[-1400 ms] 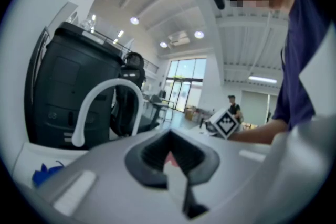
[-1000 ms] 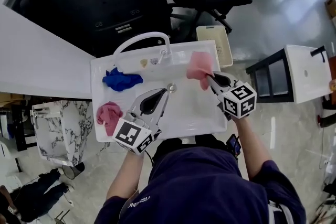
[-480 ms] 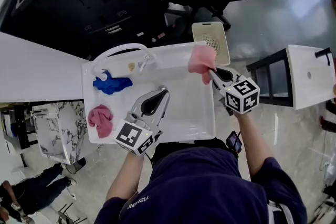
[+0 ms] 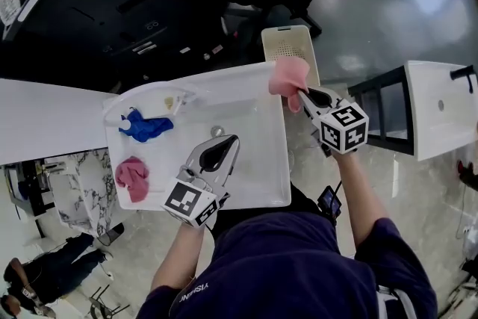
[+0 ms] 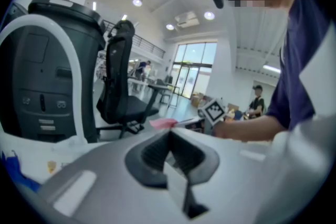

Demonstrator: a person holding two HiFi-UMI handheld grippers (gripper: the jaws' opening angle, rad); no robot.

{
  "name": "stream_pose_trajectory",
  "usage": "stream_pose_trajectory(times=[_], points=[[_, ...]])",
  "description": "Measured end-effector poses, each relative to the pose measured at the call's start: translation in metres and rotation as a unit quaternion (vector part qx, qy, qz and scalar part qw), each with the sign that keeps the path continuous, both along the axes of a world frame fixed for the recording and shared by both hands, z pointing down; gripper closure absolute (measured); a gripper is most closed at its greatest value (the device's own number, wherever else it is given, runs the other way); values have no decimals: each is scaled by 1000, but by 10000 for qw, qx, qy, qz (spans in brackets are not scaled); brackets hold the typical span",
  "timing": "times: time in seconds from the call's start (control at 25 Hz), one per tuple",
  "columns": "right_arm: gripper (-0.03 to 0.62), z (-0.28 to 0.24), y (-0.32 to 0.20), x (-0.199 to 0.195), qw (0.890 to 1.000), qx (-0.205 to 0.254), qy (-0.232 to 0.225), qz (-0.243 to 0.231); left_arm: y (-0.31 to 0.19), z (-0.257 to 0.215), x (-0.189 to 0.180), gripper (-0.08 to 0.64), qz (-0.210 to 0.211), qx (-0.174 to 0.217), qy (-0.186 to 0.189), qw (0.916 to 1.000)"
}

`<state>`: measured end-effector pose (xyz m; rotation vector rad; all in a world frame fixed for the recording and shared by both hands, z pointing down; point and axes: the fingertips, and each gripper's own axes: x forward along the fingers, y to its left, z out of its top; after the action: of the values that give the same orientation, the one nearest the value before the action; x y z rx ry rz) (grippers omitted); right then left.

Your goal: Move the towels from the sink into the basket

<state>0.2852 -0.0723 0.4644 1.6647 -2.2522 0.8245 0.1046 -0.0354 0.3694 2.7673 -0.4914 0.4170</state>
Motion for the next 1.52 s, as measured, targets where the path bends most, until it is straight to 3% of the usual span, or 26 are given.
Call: stream_pose_trajectory(times=[0.8,1.52], points=[[575,61,-55,98,9992,-261,-81,292,-15,32,57,557,-122,-328,-391,9986],[575,135,-106,130,9975,-576,29,400,-18,57,50,557,-354,-564,-756,9949]])
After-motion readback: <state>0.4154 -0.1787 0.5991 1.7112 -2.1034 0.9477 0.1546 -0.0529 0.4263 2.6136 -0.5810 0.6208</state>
